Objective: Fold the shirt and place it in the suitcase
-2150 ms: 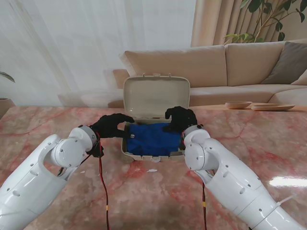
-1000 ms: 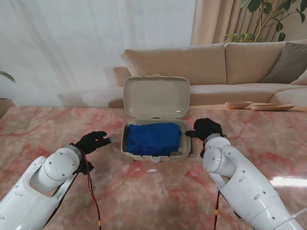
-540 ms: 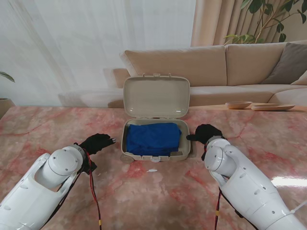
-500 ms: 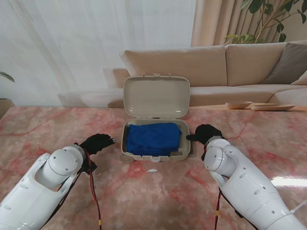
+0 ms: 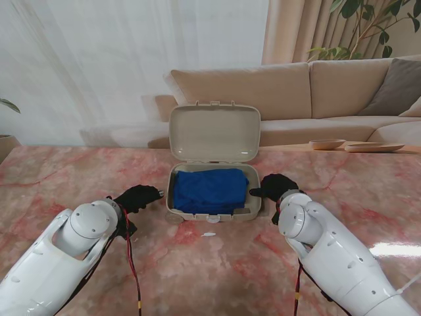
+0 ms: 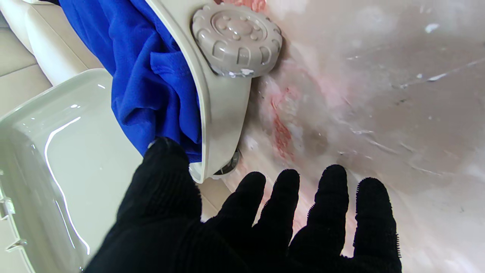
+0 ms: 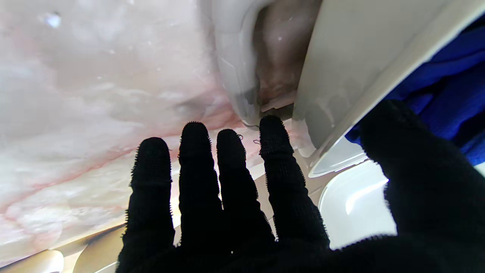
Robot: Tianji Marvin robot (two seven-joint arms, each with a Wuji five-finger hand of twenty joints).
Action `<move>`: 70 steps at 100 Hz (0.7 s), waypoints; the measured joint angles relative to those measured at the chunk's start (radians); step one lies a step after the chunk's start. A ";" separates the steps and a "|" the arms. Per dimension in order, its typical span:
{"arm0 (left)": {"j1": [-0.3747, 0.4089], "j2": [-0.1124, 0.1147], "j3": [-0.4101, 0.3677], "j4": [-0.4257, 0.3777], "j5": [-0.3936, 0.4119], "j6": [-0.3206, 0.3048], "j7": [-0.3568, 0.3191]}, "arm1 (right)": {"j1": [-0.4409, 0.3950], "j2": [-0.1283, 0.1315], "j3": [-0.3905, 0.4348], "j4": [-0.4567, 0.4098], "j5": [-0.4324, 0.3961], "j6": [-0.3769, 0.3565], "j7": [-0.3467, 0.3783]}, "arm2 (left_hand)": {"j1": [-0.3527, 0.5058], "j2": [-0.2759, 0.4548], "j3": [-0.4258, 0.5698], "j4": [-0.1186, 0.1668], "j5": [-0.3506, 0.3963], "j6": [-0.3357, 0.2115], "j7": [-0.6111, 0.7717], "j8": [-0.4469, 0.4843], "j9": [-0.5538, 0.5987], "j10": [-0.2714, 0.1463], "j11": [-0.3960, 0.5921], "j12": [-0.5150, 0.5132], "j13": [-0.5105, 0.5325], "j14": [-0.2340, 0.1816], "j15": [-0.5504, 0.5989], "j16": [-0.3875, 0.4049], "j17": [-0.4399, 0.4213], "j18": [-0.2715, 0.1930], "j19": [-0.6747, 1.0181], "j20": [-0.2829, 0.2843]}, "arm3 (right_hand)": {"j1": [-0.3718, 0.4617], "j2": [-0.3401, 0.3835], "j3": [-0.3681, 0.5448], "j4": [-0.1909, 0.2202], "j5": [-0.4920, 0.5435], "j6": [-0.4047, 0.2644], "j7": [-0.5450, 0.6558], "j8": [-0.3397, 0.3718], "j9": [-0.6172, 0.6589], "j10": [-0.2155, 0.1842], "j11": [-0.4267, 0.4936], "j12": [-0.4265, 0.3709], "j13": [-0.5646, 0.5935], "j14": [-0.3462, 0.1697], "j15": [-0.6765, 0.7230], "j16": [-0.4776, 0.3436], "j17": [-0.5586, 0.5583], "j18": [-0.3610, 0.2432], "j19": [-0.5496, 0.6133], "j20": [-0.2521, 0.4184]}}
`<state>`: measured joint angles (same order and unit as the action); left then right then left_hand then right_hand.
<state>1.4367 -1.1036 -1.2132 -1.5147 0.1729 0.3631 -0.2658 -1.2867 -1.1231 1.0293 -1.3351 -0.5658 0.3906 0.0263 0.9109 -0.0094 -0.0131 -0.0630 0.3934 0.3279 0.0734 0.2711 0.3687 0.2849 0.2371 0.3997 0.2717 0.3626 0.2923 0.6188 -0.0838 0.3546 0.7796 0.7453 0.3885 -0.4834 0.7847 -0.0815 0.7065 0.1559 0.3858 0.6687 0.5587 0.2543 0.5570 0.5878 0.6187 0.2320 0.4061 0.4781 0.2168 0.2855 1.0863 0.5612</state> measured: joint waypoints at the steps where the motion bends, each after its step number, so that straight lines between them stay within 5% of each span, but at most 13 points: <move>1: -0.001 0.000 0.001 0.001 -0.002 -0.001 -0.001 | 0.000 0.000 0.000 0.000 0.001 -0.001 0.000 | 0.000 0.000 0.000 0.000 0.000 0.000 0.000 0.000 0.000 0.000 0.000 0.000 0.000 0.000 0.000 0.000 0.000 0.000 0.000 0.000 | 0.000 0.000 0.000 0.000 0.000 0.000 0.000 0.000 0.000 0.000 0.000 0.000 0.000 0.000 0.000 0.000 0.000 0.000 0.000 0.000; 70: -0.048 0.001 0.041 0.044 -0.065 -0.035 -0.049 | -0.021 0.006 -0.004 -0.011 0.033 -0.067 0.028 | -0.036 0.009 0.000 0.002 -0.018 0.015 -0.015 -0.002 0.000 0.001 -0.003 0.000 -0.009 -0.052 0.001 0.001 -0.002 0.000 -0.015 0.000 | 0.000 0.000 0.000 0.000 -0.004 0.019 0.011 0.001 -0.013 0.056 -0.027 -0.032 0.000 0.000 0.000 0.000 0.000 0.000 0.000 0.010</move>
<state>1.3889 -1.1023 -1.1721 -1.4703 0.1081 0.3277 -0.3151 -1.3073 -1.1171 1.0256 -1.3462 -0.5328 0.3234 0.0547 0.8747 0.0000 -0.0134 -0.0610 0.3752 0.3433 0.0587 0.2693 0.3687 0.2862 0.2339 0.3997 0.2625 0.3102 0.2936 0.6202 -0.0861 0.3546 0.7646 0.7451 0.3890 -0.4834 0.7847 -0.0815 0.7026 0.1748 0.3969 0.6696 0.5452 0.3104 0.5305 0.5558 0.6182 0.2325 0.4061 0.4781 0.2168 0.2855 1.0863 0.5711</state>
